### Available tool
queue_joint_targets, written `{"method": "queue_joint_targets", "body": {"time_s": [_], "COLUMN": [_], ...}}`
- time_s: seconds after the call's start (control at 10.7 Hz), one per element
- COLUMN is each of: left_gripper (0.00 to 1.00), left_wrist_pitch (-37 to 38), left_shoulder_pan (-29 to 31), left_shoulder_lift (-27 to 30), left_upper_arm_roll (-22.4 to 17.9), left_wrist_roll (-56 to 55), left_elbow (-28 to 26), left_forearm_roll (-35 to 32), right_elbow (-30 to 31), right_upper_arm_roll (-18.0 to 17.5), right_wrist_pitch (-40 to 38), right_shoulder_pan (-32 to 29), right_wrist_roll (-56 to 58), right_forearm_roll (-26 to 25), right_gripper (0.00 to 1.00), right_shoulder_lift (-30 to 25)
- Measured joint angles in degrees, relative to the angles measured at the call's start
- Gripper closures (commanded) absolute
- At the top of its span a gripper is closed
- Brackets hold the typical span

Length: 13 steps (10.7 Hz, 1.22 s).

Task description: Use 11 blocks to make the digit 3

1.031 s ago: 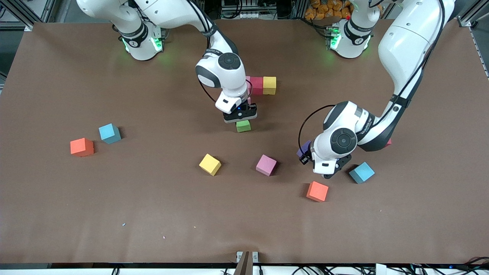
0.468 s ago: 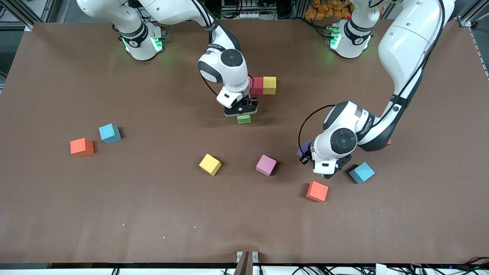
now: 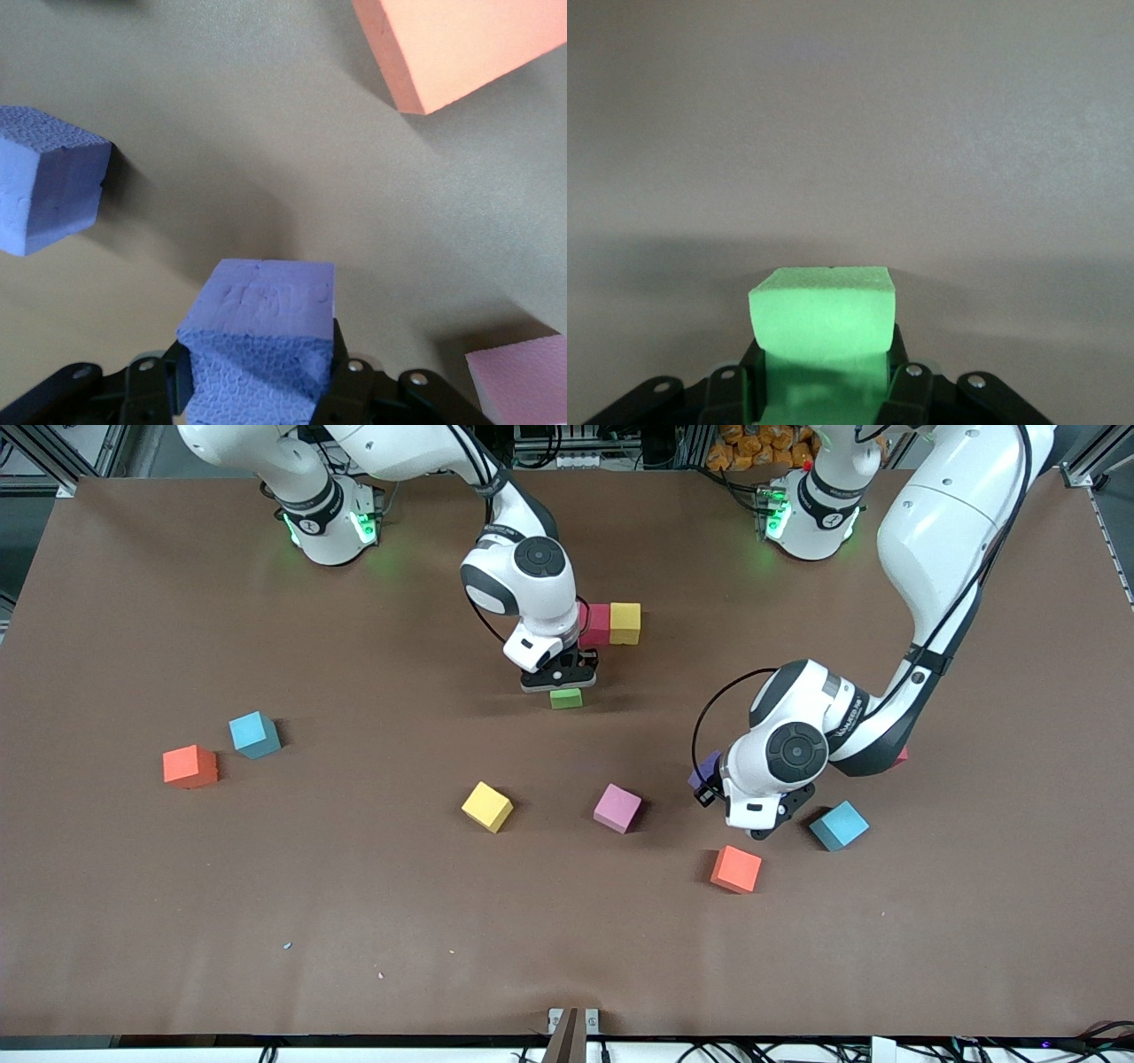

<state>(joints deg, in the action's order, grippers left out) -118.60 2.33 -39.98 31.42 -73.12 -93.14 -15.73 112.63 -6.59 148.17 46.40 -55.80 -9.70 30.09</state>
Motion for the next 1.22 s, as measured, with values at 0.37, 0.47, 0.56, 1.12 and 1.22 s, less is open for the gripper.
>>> {"method": "queue_joint_targets", "body": {"time_s": [0.37, 0.47, 0.56, 1.12, 1.22], "left_gripper": [1.00, 1.00, 1.00, 1.00, 1.00], "left_wrist_pitch": [0.0, 0.0, 0.0, 0.0, 0.0], "left_shoulder_pan": [0.0, 0.0, 0.0, 0.0, 0.0], "left_shoulder_lift": [0.0, 0.0, 0.0, 0.0, 0.0], "left_upper_arm_roll": [0.0, 0.0, 0.0, 0.0, 0.0], "left_wrist_roll": [0.0, 0.0, 0.0, 0.0, 0.0], "left_elbow": [0.0, 0.0, 0.0, 0.0, 0.0], "left_forearm_roll": [0.0, 0.0, 0.0, 0.0, 0.0], "right_elbow": [0.4, 0.4, 0.5, 0.5, 0.5], "right_upper_arm_roll": [-0.4, -1.2, -1.8, -2.2, -2.2], "right_wrist_pitch": [0.2, 0.2, 0.2, 0.2, 0.1], "right_shoulder_pan": [0.1, 0.1, 0.1, 0.1, 0.0], "right_wrist_roll": [-1.3, -2.1, -2.7, -3.5, -3.5], "right_forearm_roll": [0.0, 0.0, 0.0, 0.0, 0.0], "right_gripper": [1.00, 1.00, 1.00, 1.00, 1.00], "right_shoulder_lift": [0.0, 0.0, 0.0, 0.0, 0.0]}}
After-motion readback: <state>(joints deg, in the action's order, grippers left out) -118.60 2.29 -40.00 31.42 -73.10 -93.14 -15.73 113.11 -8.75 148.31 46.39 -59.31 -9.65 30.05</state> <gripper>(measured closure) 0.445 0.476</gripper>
